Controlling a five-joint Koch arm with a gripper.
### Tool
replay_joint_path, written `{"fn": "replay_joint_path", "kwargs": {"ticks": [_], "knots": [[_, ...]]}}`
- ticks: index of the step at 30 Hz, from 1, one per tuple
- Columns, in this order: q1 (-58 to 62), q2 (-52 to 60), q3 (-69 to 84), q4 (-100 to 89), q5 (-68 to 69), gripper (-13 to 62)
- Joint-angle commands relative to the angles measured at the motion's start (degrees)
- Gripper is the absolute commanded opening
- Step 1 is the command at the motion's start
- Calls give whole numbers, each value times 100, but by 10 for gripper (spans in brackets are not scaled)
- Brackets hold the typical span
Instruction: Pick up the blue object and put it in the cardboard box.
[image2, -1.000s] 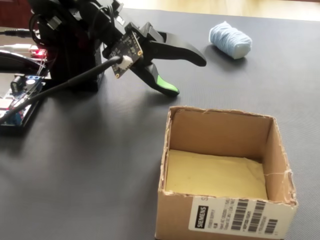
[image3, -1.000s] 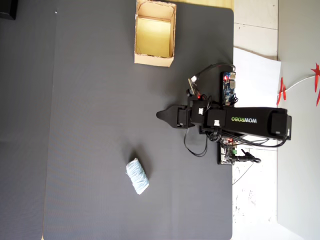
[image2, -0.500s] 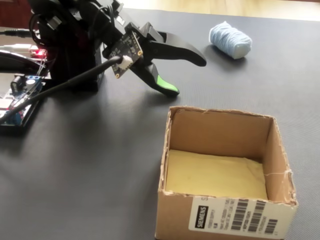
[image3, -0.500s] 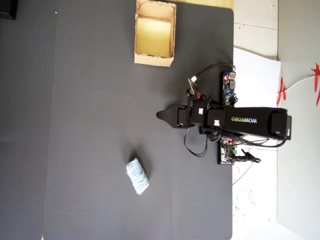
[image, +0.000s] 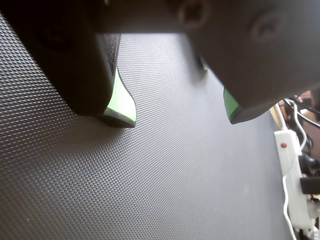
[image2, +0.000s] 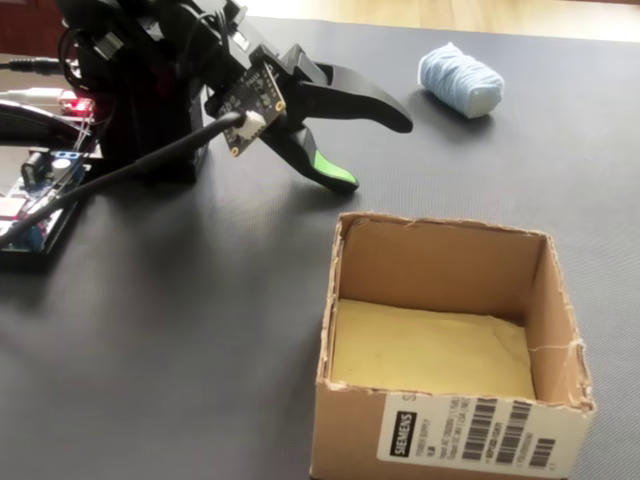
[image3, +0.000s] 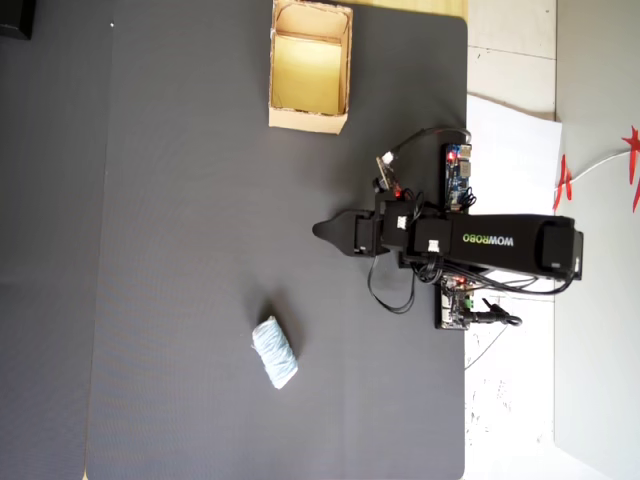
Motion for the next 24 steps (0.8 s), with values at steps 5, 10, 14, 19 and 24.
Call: {"fn": "replay_joint_path", "kwargs": {"ticks": [5, 10, 14, 19, 24], "knots": [[-26, 519, 229, 694, 9, 345], [-290, 510, 220, 686, 0, 345], [-650, 510, 220, 668, -9, 345], [-1169, 510, 220, 650, 0, 345], [-1978, 510, 220, 536, 0, 345]]}}
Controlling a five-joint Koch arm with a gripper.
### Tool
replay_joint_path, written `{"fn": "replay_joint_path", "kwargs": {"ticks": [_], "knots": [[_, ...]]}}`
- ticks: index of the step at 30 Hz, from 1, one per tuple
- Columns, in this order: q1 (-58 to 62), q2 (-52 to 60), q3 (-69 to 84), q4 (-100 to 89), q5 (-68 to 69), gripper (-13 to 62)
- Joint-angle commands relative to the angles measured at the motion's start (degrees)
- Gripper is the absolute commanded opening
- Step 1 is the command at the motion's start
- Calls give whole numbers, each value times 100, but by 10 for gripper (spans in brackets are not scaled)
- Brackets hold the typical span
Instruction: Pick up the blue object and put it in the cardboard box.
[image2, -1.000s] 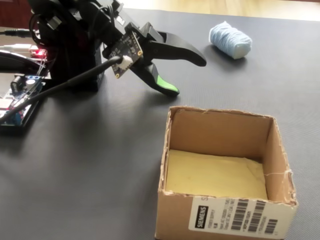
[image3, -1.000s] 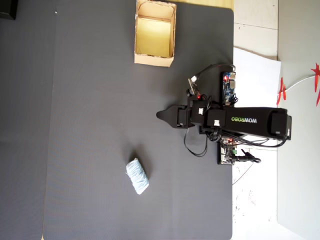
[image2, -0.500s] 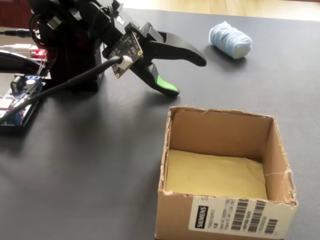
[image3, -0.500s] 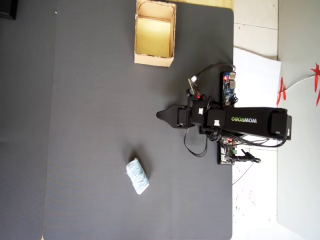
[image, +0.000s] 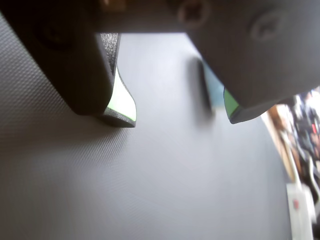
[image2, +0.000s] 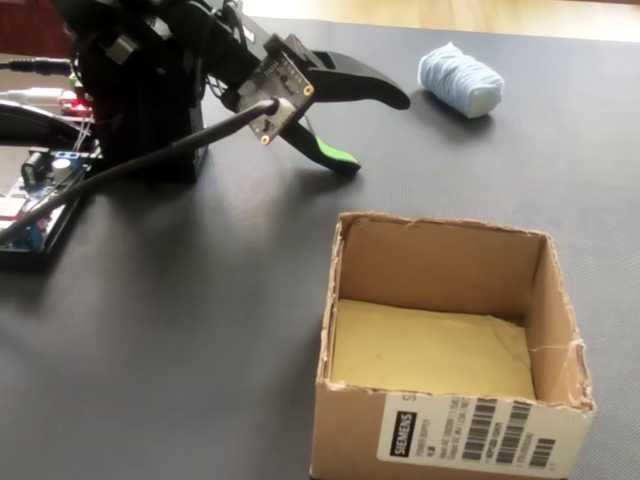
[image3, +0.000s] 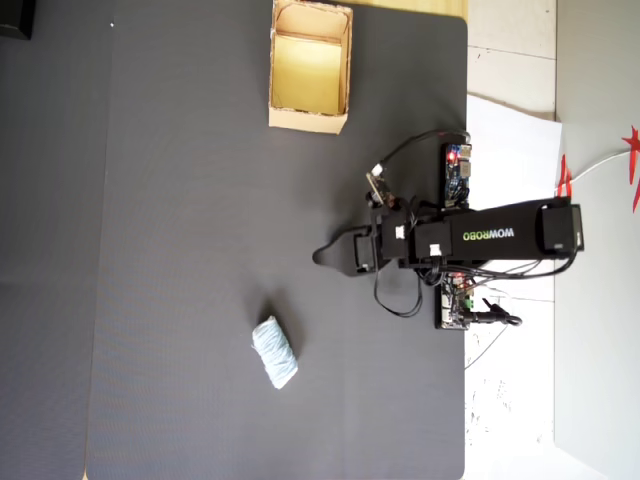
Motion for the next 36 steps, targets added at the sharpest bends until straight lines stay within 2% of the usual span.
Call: {"fn": "replay_joint_path", "kwargs": {"ticks": [1, 14, 27, 36], "knots": [[-492, 510, 220, 519, 26, 345], [-2276, 501, -18, 519, -70, 340], [-2461, 70, -1433, 967, -536, 330], [-2461, -993, -2830, 1450, -1116, 330]]}}
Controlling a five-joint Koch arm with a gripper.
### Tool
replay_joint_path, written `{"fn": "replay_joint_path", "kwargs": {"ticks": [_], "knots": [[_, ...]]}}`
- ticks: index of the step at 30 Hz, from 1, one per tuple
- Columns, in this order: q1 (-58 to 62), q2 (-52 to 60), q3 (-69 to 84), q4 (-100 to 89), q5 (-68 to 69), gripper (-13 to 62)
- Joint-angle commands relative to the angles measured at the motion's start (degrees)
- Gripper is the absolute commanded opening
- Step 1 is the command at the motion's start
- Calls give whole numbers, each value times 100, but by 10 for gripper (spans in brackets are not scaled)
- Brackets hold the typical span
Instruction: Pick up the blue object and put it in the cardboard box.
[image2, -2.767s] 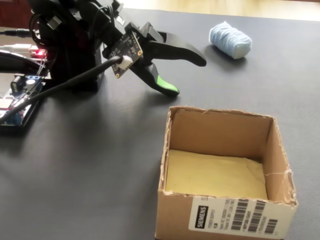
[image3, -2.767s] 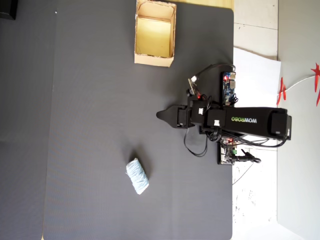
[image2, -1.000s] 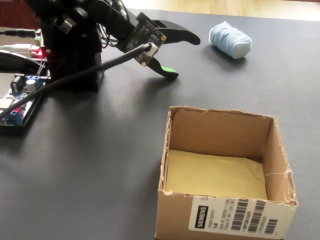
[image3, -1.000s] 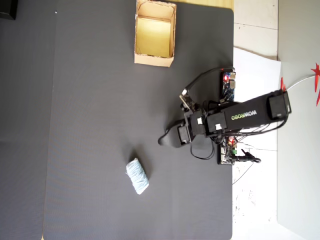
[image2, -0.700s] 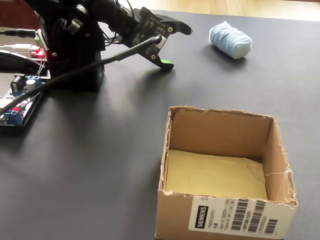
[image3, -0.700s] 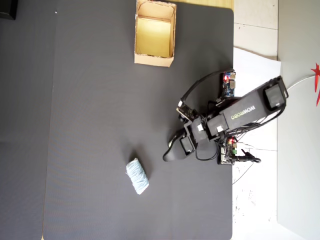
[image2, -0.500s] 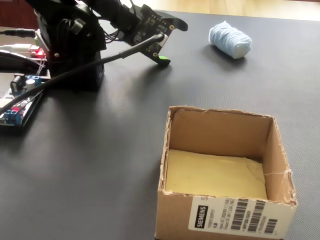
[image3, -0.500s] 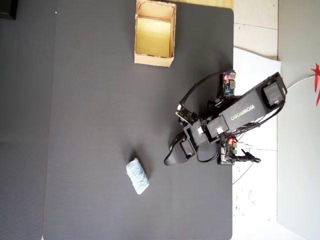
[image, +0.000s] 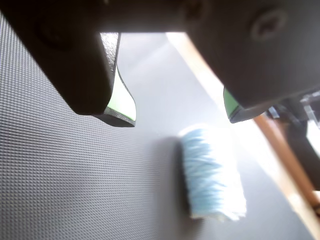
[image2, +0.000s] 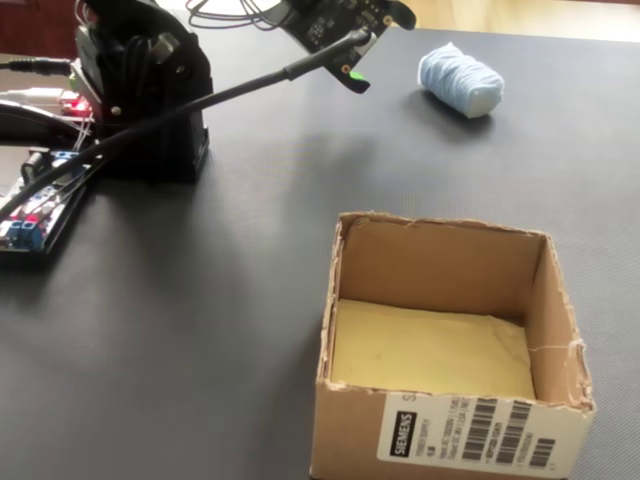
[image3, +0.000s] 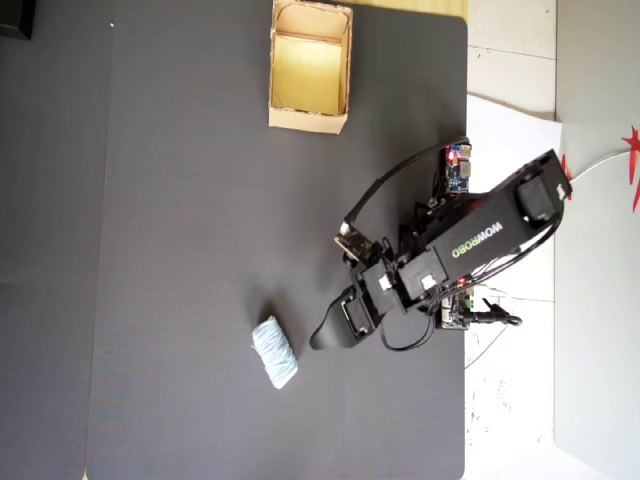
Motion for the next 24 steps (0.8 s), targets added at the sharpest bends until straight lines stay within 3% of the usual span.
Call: {"fn": "replay_joint_path", "kwargs": {"ticks": [1, 3, 11, 24], "knots": [[-44, 26, -571, -105, 88, 330], [114, -1081, -1846, 466, 35, 331], [202, -2619, -3542, 1670, 44, 330], [229, -3683, -4210, 1793, -53, 329]]}}
